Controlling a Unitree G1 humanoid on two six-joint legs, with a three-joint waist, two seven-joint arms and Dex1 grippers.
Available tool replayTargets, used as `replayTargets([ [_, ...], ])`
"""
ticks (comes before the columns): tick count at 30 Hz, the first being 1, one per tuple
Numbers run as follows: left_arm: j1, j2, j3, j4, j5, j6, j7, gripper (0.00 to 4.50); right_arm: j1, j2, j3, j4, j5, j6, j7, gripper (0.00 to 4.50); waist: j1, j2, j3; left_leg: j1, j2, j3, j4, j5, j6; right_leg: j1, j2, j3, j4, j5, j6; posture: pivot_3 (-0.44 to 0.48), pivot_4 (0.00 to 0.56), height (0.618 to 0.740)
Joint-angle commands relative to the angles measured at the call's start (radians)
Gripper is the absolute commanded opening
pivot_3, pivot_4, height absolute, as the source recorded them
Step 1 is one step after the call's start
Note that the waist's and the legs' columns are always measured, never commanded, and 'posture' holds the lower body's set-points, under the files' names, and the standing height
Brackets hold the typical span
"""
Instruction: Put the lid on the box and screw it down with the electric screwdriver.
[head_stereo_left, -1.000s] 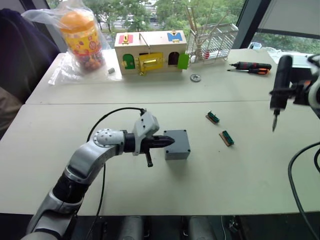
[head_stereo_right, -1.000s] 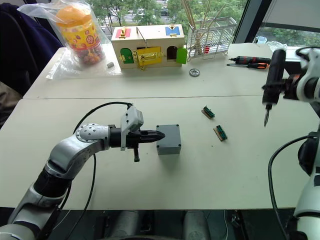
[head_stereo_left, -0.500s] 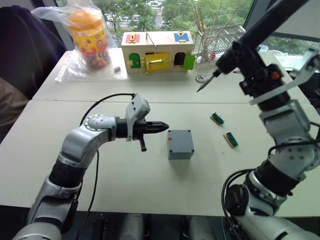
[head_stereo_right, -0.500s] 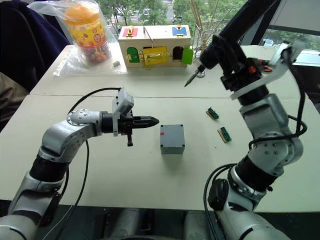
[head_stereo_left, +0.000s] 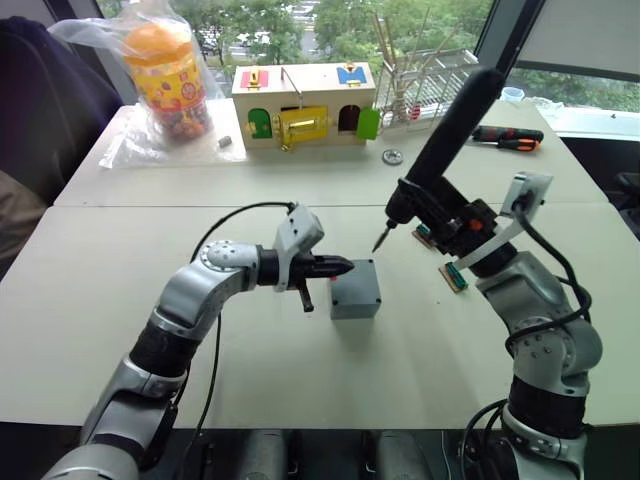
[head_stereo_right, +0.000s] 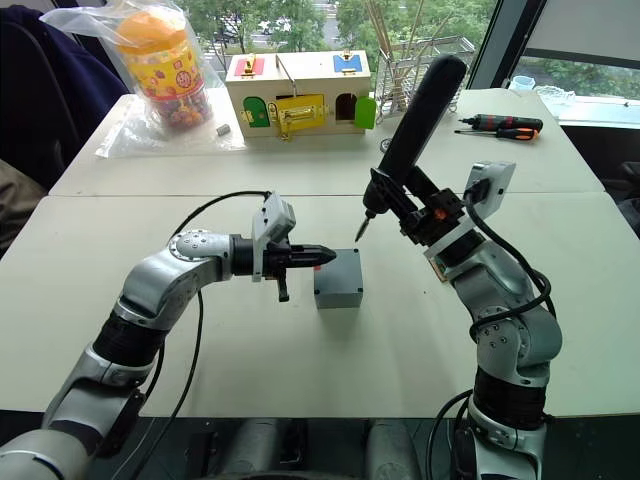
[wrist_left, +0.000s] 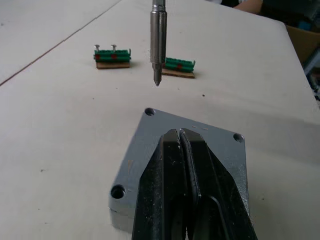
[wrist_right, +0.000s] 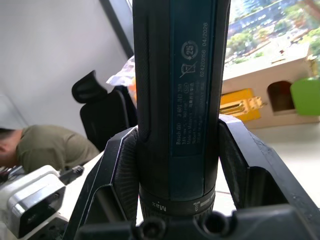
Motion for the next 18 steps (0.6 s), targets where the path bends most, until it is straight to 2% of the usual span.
replayTargets([
  [1, -0.001, 0.01, 0.005, -0.023, 0.017, -0.023, -0.008, 0.0, -0.005, -0.022, 0.011, -0.024, 0.008, -0.057, 0.019, 1.85, 0.003, 0.0, 0.0, 0.0, 0.0, 0.0, 0.0, 0.0, 0.0, 0.0, 0.0, 0.0, 0.0, 0.0, 0.0, 0.0, 0.15, 0.706],
  [18, 0.005, -0.008, 0.002, -0.027, 0.036, -0.016, 0.009, 0.0, 0.007, -0.062, 0.074, 0.098, -0.052, -0.178, 0.048, 1.85, 0.001, 0.0, 0.0, 0.0, 0.001, 0.0, 0.0, 0.0, 0.0, 0.0, 0.0, 0.0, 0.0, 0.0, 0.0, 0.0, 0.15, 0.706],
])
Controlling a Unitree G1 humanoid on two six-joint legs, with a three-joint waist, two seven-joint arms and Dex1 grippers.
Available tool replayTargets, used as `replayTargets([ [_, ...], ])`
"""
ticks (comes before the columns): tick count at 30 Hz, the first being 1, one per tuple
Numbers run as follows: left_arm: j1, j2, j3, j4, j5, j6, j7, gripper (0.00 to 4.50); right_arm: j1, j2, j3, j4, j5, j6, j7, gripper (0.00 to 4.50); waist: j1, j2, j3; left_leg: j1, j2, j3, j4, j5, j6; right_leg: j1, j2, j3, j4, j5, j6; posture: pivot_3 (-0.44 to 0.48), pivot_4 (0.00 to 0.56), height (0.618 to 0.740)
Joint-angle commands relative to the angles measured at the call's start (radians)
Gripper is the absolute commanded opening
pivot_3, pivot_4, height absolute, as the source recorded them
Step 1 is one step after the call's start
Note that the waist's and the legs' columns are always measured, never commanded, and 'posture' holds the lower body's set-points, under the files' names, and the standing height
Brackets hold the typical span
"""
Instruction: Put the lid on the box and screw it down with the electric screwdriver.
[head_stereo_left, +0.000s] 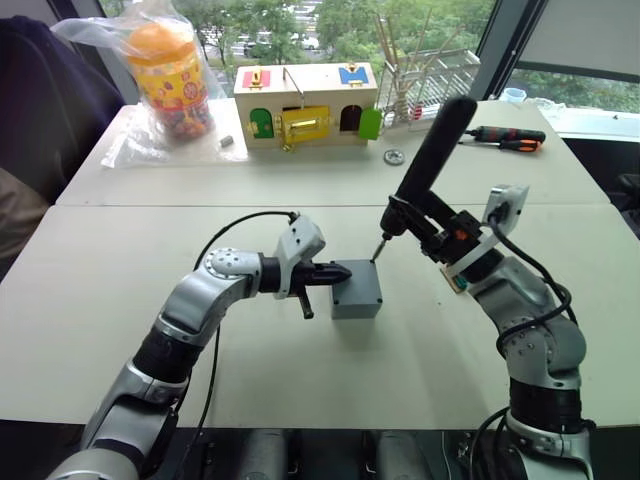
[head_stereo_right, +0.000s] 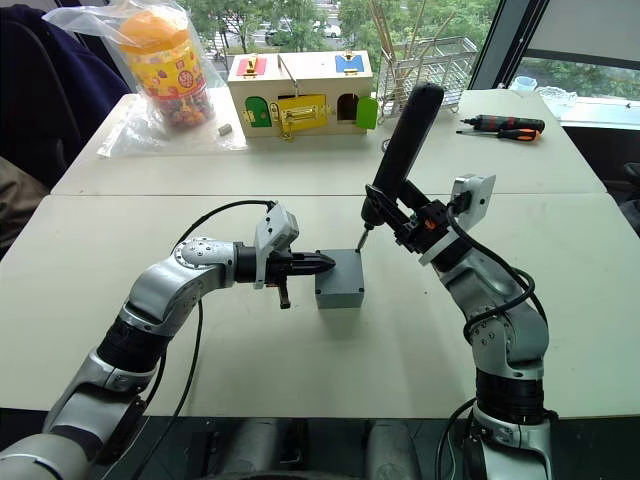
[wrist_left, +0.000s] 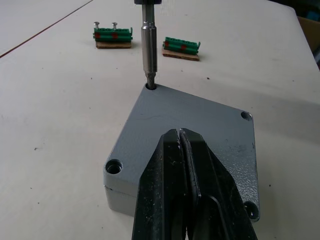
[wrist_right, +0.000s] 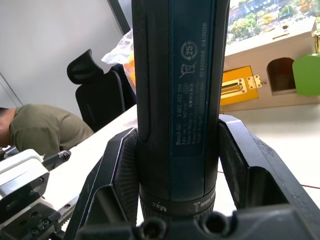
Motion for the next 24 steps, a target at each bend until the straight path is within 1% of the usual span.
replayTargets([
  [1, 0.002, 0.001, 0.008, -0.03, -0.001, -0.005, -0.004, 0.0, -0.016, -0.006, 0.01, -0.017, -0.006, -0.044, 0.011, 1.85, 0.0, 0.0, 0.0, 0.0, 0.0, 0.0, 0.0, 0.0, 0.0, 0.0, 0.0, 0.0, 0.0, 0.0, 0.0, 0.0, 0.15, 0.706],
  [4, 0.007, 0.007, 0.01, -0.032, -0.001, -0.005, -0.006, 0.0, -0.008, -0.016, 0.034, -0.006, -0.027, -0.055, 0.023, 1.85, 0.0, 0.0, 0.0, 0.0, 0.0, 0.0, 0.0, 0.0, 0.0, 0.0, 0.0, 0.0, 0.0, 0.0, 0.0, 0.0, 0.15, 0.706],
  [11, 0.025, 0.003, -0.003, -0.025, 0.012, -0.018, 0.002, 0.0, 0.032, -0.052, 0.158, 0.006, -0.105, -0.073, 0.076, 1.85, -0.001, -0.002, -0.002, 0.005, 0.001, 0.0, 0.0, 0.0, 0.0, 0.004, 0.0, 0.0, 0.0, 0.0, 0.0, 0.0, 0.15, 0.706],
  [15, 0.03, -0.003, -0.006, -0.014, 0.02, -0.031, 0.004, 0.0, 0.035, -0.054, 0.161, 0.045, -0.121, -0.076, 0.07, 1.85, -0.001, -0.006, -0.004, 0.006, 0.001, 0.0, 0.0, 0.0, 0.0, 0.005, 0.0, 0.0, 0.0, 0.0, 0.0, 0.0, 0.15, 0.706],
  [19, 0.04, -0.004, -0.004, 0.0, 0.03, -0.045, 0.003, 0.0, 0.042, -0.04, 0.153, 0.065, -0.1, -0.056, 0.057, 1.85, 0.0, -0.009, -0.006, 0.006, 0.001, 0.0, 0.0, 0.0, 0.0, 0.006, 0.0, 0.0, 0.0, 0.0, 0.0, 0.0, 0.15, 0.706],
  [24, 0.048, -0.018, -0.005, 0.002, 0.036, -0.052, 0.011, 0.0, 0.061, -0.04, 0.178, 0.088, -0.117, -0.049, 0.052, 1.85, 0.0, -0.011, -0.01, 0.007, 0.001, 0.0, 0.0, 0.0, 0.0, 0.007, 0.0, 0.0, 0.0, 0.0, 0.0, 0.0, 0.15, 0.706],
])
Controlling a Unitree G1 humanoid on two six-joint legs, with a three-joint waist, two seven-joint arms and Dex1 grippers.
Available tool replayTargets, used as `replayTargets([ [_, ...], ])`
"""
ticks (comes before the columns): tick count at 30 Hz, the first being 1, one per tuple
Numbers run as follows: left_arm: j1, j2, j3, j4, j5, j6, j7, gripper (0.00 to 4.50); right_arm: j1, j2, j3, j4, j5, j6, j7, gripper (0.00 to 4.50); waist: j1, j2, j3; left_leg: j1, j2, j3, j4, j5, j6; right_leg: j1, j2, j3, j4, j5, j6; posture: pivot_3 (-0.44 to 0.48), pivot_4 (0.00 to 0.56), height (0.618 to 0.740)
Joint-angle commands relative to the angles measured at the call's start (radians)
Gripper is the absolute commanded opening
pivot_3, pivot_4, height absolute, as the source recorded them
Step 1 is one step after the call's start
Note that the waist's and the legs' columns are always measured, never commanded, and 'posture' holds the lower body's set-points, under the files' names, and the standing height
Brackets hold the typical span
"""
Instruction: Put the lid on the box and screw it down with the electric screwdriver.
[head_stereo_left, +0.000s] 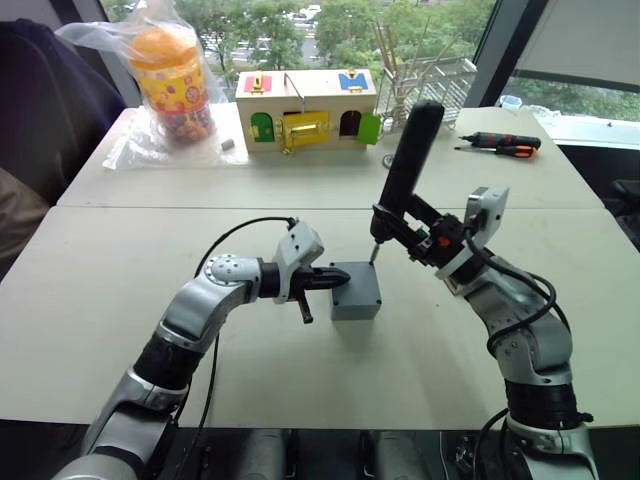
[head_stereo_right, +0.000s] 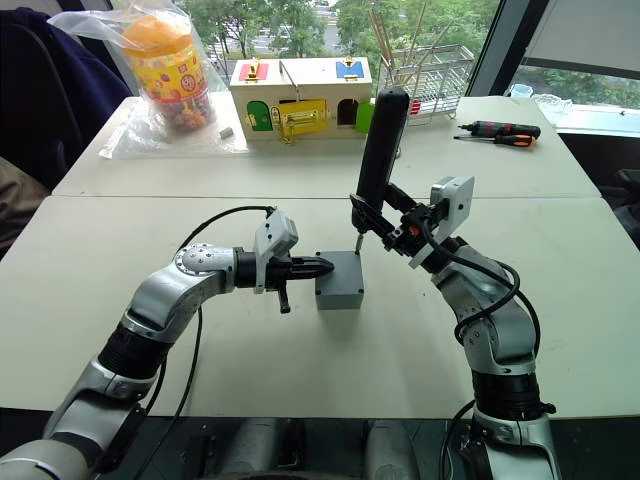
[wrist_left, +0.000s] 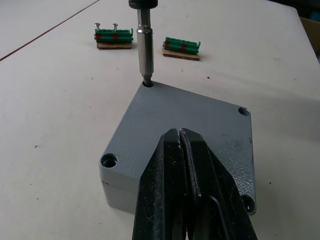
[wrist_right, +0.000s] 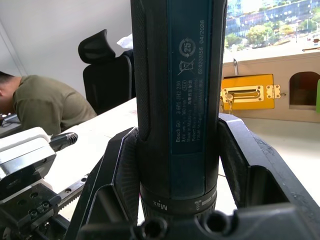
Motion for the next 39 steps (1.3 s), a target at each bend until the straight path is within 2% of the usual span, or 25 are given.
replayTargets([
  [1, 0.012, -0.011, -0.003, 0.0, 0.011, -0.012, 0.006, 0.0, 0.051, 0.007, 0.066, 0.057, -0.026, 0.062, -0.001, 1.85, 0.0, -0.001, -0.002, 0.0, 0.0, 0.0, 0.0, 0.0, 0.0, 0.0, 0.0, 0.0, 0.0, 0.0, 0.0, 0.0, 0.15, 0.706],
  [11, 0.019, -0.02, 0.002, 0.005, 0.019, -0.02, 0.006, 0.0, 0.062, 0.004, 0.067, 0.087, -0.036, 0.059, -0.012, 1.85, 0.0, -0.006, -0.016, 0.001, 0.0, 0.0, 0.0, -0.001, 0.001, 0.002, 0.0, 0.0, -0.001, 0.0, 0.0, 0.0, 0.15, 0.706],
  [25, 0.013, -0.033, -0.008, 0.029, 0.032, -0.041, -0.002, 0.0, 0.028, 0.005, 0.015, 0.053, -0.004, 0.063, -0.042, 1.85, 0.0, -0.007, -0.016, 0.001, 0.0, 0.0, 0.0, -0.001, 0.002, 0.002, 0.0, 0.0, -0.002, 0.0, 0.0, 0.0, 0.15, 0.706],
  [31, 0.012, -0.031, -0.016, 0.03, 0.034, -0.046, -0.014, 0.0, -0.118, -0.093, -0.135, -0.057, 0.122, 0.188, -0.117, 1.85, 0.002, -0.006, -0.016, 0.001, 0.0, 0.0, 0.0, -0.001, 0.002, 0.002, -0.001, 0.0, -0.001, 0.0, 0.0, 0.0, 0.15, 0.706],
  [35, 0.014, -0.035, 0.008, 0.022, 0.021, -0.039, -0.003, 0.0, -0.262, -0.179, -0.256, -0.087, 0.225, 0.372, -0.28, 1.85, 0.007, -0.005, -0.014, -0.002, -0.001, 0.0, 0.001, -0.001, 0.002, 0.0, -0.002, 0.0, -0.001, 0.0, 0.0, 0.0, 0.15, 0.706],
  [39, -0.01, -0.084, 0.094, -0.01, -0.027, -0.009, 0.08, 0.0, -0.389, -0.256, -0.306, -0.055, 0.248, 0.549, -0.413, 1.85, 0.0, -0.004, -0.013, -0.003, 0.0, 0.001, 0.0, -0.002, 0.003, -0.002, -0.002, 0.0, -0.002, 0.0, 0.0, 0.0, 0.15, 0.706],
])
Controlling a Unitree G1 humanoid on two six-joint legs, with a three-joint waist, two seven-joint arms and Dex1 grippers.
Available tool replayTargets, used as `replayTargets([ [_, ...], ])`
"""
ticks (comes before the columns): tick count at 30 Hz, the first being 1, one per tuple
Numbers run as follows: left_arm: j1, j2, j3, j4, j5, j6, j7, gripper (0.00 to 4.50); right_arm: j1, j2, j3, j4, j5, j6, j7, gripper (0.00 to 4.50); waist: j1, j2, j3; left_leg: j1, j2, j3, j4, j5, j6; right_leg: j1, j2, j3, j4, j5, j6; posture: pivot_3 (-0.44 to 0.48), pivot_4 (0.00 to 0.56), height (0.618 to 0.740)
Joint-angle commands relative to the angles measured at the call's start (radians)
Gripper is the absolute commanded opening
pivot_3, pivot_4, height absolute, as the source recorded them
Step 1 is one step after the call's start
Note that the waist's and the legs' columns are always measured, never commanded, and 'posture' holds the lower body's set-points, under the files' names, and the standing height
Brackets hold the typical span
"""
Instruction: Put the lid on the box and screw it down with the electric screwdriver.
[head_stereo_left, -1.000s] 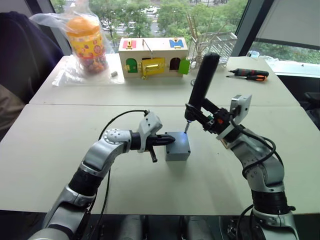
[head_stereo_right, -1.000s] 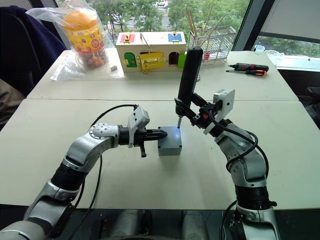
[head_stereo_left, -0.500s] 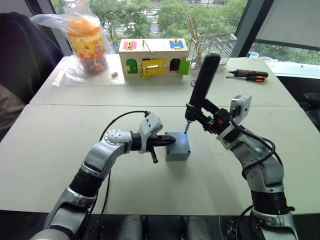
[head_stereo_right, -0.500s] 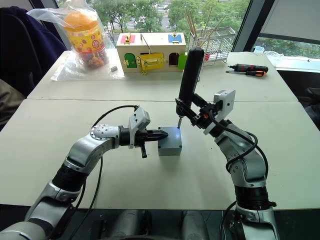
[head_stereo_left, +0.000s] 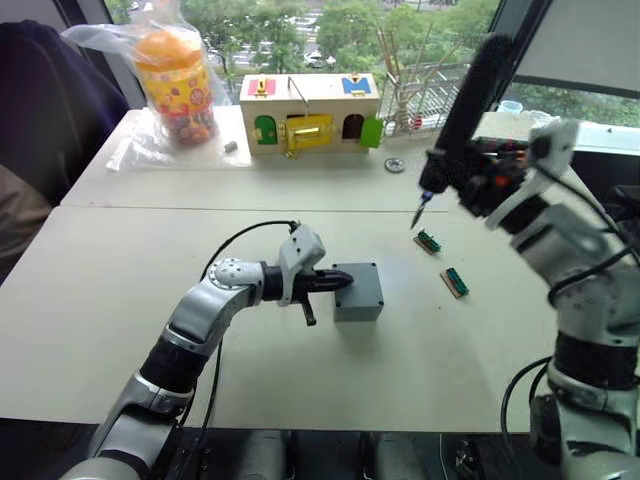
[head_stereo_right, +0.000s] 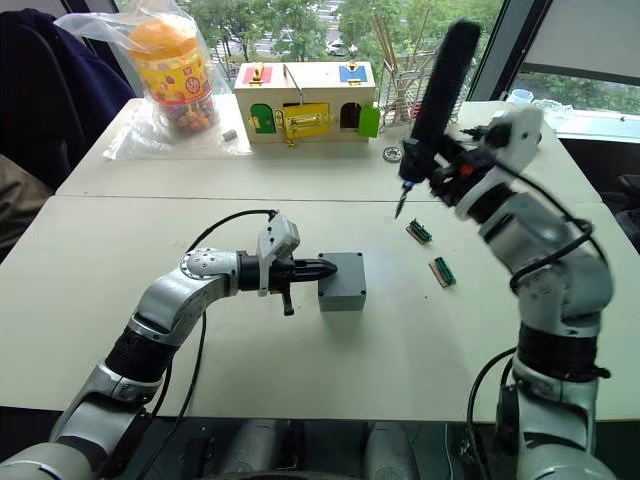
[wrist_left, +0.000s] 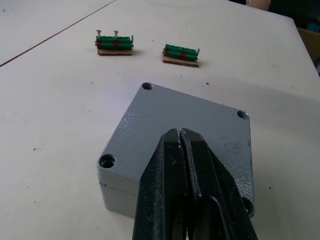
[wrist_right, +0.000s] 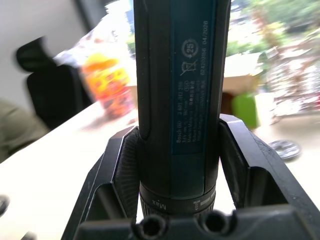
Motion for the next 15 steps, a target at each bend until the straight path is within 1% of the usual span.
replayTargets([
  [1, -0.042, -0.055, 0.085, -0.043, -0.023, 0.013, 0.109, 0.0, -0.093, -0.039, -0.075, -0.017, 0.054, 0.108, -0.09, 1.85, -0.001, 0.0, 0.0, 0.0, 0.0, 0.0, 0.0, 0.0, 0.0, 0.0, 0.0, 0.0, 0.0, 0.0, 0.0, 0.0, 0.15, 0.706],
  [2, -0.054, -0.075, 0.104, -0.047, -0.008, -0.01, 0.151, 0.0, -0.113, -0.054, -0.09, 0.01, 0.049, 0.149, -0.117, 1.85, -0.001, 0.0, 0.0, 0.0, 0.001, 0.0, -0.001, 0.0, 0.0, 0.0, 0.001, 0.0, 0.0, 0.0, 0.0, 0.0, 0.15, 0.706],
  [3, -0.07, -0.086, 0.123, -0.057, -0.019, 0.0, 0.169, 0.0, -0.109, -0.113, -0.087, 0.05, 0.021, 0.198, -0.111, 1.85, -0.001, 0.0, 0.0, 0.0, 0.001, 0.0, 0.0, 0.0, 0.0, 0.0, 0.001, 0.0, 0.0, 0.0, 0.0, 0.0, 0.15, 0.706],
  [6, -0.089, -0.085, 0.135, -0.092, -0.067, 0.065, 0.161, 0.0, -0.077, -0.263, -0.074, 0.133, -0.01, 0.314, -0.059, 1.85, 0.009, -0.001, 0.0, -0.001, 0.0, 0.0, 0.0, 0.0, 0.001, 0.0, 0.0, 0.0, 0.0, 0.0, 0.0, 0.0, 0.15, 0.706],
  [8, -0.081, -0.041, 0.112, -0.146, -0.15, 0.169, 0.076, 0.0, -0.048, -0.365, -0.067, 0.195, 0.023, 0.422, 0.022, 1.85, 0.011, -0.001, 0.001, -0.001, -0.001, 0.002, 0.0, -0.002, 0.003, 0.0, -0.001, 0.0, -0.002, 0.0, 0.0, 0.0, 0.15, 0.706],
  [10, -0.063, 0.004, 0.077, -0.213, -0.196, 0.222, 0.016, 0.0, 0.0, -0.434, -0.071, 0.245, 0.052, 0.458, 0.133, 1.85, 0.006, 0.001, 0.001, -0.001, -0.001, 0.003, 0.0, -0.002, 0.004, -0.001, -0.001, 0.001, -0.002, 0.0, 0.0, 0.0, 0.15, 0.706],
  [13, -0.054, 0.062, -0.013, -0.28, -0.154, 0.216, -0.011, 0.0, 0.04, -0.481, -0.064, 0.362, 0.043, 0.562, 0.18, 1.85, -0.002, 0.001, 0.002, -0.002, 0.0, 0.003, -0.001, -0.002, 0.004, -0.001, 0.0, 0.001, -0.002, 0.0, 0.0, 0.0, 0.15, 0.706],
  [15, -0.057, 0.068, -0.043, -0.328, -0.17, 0.229, -0.021, 0.0, 0.083, -0.518, -0.042, 0.407, 0.039, 0.608, 0.234, 1.85, -0.001, 0.001, 0.002, -0.001, 0.0, 0.003, 0.001, -0.002, 0.003, -0.001, -0.001, 0.002, -0.002, 0.0, 0.0, 0.0, 0.15, 0.706],
])
